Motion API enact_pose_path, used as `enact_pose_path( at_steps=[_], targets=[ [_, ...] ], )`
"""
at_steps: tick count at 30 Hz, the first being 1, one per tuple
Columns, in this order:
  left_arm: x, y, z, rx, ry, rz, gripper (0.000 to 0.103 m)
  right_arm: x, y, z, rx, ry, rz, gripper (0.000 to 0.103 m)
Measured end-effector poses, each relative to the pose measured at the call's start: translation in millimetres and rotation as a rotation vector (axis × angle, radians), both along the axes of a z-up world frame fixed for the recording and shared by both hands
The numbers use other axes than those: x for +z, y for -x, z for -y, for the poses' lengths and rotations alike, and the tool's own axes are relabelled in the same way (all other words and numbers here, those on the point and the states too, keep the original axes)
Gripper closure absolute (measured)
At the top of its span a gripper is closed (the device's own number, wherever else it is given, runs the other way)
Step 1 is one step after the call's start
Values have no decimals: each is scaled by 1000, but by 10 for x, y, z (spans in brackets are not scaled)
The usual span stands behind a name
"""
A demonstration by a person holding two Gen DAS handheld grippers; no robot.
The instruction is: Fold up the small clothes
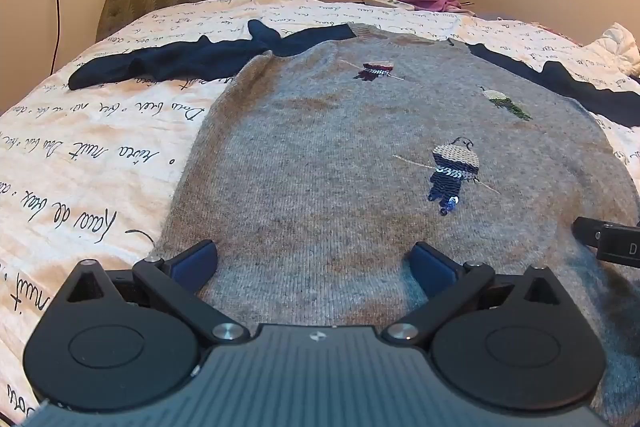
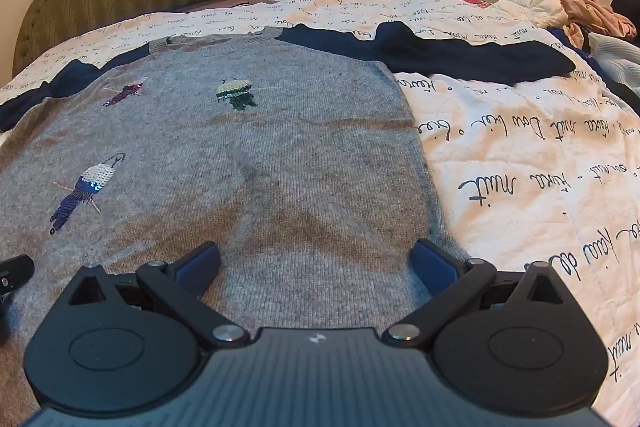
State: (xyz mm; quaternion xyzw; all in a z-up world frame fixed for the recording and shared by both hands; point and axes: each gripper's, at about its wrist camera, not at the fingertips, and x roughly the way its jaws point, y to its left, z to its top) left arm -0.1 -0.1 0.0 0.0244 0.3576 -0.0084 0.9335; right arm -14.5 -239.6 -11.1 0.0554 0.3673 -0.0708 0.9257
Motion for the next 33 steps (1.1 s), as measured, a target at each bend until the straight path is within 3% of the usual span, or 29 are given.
enact_pose_path(
  at_steps=[33],
  targets=[
    [-6,3,-5,-1,1,0,0,-2,8,-1,0,1,2,0]
  ],
)
